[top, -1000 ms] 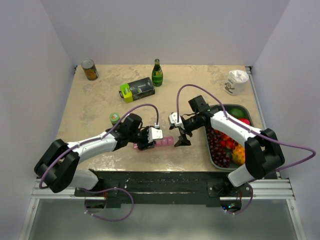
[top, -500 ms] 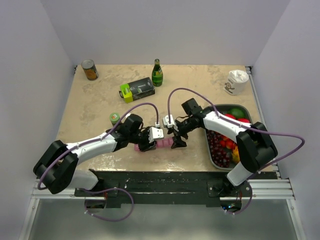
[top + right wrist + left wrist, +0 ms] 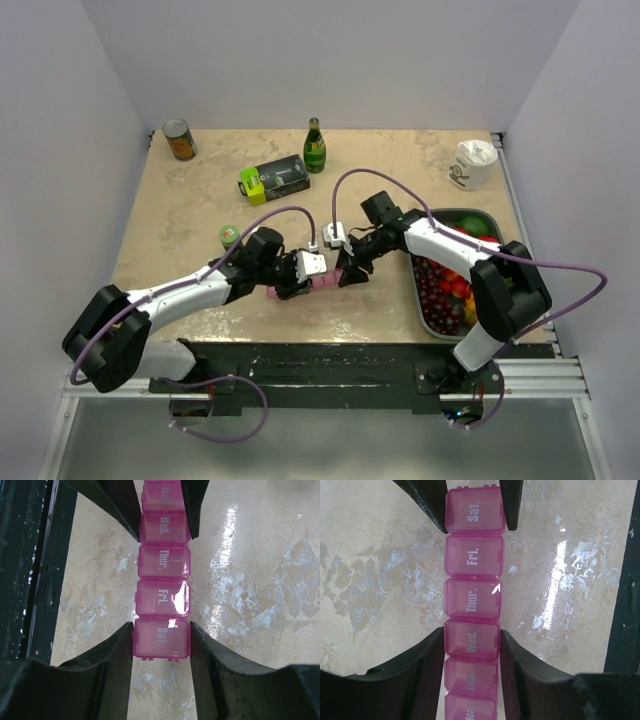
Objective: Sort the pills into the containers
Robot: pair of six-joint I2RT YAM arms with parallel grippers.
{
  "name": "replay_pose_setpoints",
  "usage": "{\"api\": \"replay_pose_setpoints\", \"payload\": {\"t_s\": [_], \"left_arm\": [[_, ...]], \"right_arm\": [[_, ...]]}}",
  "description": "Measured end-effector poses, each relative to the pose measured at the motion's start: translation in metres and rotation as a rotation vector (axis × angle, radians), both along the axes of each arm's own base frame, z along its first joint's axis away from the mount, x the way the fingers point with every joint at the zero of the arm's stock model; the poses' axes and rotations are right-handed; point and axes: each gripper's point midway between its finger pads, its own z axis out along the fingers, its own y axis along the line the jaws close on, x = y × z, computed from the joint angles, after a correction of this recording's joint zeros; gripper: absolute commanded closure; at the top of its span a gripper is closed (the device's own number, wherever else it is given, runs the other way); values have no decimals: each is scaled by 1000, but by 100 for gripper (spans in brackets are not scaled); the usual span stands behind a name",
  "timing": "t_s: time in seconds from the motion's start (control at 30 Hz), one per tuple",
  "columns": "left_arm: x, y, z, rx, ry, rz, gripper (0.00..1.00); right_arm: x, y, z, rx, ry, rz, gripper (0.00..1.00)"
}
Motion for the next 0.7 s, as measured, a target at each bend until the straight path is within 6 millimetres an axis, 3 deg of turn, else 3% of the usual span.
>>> {"api": "replay_pose_setpoints", "payload": {"t_s": [0.13, 0.33, 0.43, 0.5, 0.6, 0.7], "left_arm": [[3, 2, 2, 14, -24, 18, 100], [0, 10, -5, 75, -79, 40, 100], [-3, 14, -12, 112, -95, 37, 100], [-4, 15, -15, 124, -100, 36, 100], [-5, 15, -16, 128, -105, 32, 100], [-3, 12, -13, 123, -132, 21, 100]], "right_arm": [[2, 4, 4, 10, 28, -10, 80], [0, 14, -1, 22, 167, -28, 79], [-3, 17, -8, 21, 232, -26, 72], [-4, 18, -11, 17, 262, -27, 54], [-3, 16, -10, 19, 296, -50, 41], [6, 13, -7, 21, 328, -118, 40]]}}
